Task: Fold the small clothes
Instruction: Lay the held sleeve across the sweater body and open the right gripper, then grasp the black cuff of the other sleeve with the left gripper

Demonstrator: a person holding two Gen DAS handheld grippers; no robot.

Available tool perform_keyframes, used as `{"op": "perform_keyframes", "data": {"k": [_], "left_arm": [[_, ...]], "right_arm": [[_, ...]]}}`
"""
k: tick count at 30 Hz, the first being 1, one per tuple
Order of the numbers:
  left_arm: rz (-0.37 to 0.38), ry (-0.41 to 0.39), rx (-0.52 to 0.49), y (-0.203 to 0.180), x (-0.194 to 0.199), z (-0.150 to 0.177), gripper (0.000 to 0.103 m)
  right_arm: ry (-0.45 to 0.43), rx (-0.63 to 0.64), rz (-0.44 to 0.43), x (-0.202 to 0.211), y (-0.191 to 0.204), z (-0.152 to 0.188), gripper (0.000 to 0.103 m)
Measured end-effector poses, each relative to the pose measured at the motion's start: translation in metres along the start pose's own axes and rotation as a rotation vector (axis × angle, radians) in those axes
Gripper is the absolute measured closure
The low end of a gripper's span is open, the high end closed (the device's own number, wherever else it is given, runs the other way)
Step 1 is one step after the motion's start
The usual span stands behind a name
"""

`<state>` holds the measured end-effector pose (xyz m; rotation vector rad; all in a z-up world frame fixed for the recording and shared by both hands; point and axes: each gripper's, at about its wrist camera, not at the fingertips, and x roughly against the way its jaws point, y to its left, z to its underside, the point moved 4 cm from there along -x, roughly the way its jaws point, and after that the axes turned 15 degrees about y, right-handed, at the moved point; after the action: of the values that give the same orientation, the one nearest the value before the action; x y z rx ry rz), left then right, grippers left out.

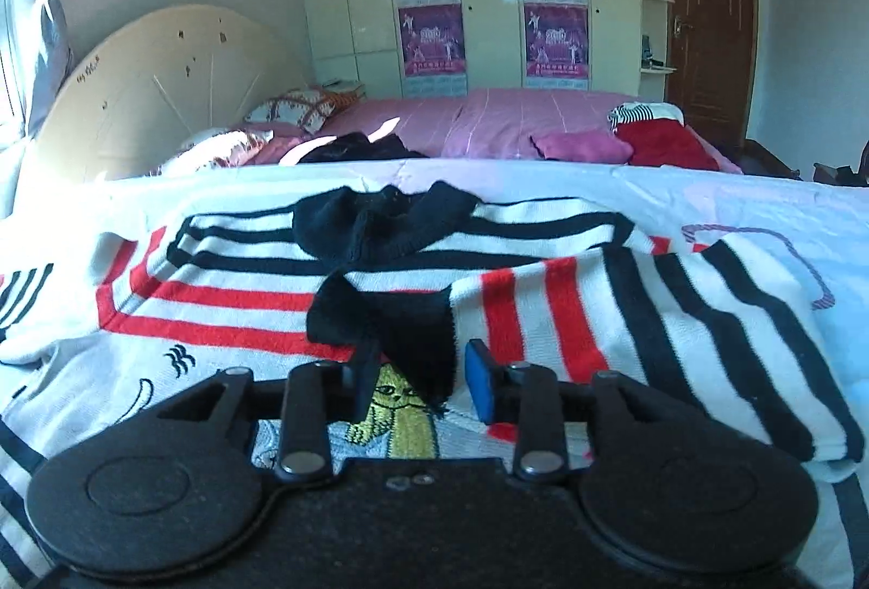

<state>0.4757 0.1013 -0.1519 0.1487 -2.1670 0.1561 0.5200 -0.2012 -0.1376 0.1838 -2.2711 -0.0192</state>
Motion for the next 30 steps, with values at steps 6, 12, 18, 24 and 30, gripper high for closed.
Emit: {"op": "perform_keyframes", "data": {"k": [6,12,18,24,30], "left_arm": [[0.263,0.040,-0.047,-0.099,-0.011,-0.013,0.000],[0.552,0.218,0.044,-0.193,-0.049,-0.016,0.051],[0.563,0.238,0.153,-0.219,-0.072,-0.015,0.051],[0.470,0.210,0.112,-0.235,-0.077,-0.026,0.050],[0.409,0.174,0.059,-0.244,-0.074,-0.026,0.077]], "right_arm": [[-0.066,-0.072,0.099,0.051,-0.063,0.025,0.077],[-0.080,-0.223,0.179,0.066,-0.138,0.037,0.081],[-0.071,-0.265,0.152,0.068,-0.173,0.048,0.095],[-0.049,-0.261,0.129,0.061,-0.180,0.052,0.096],[-0.042,-0.261,0.123,0.061,-0.180,0.051,0.096]]}}
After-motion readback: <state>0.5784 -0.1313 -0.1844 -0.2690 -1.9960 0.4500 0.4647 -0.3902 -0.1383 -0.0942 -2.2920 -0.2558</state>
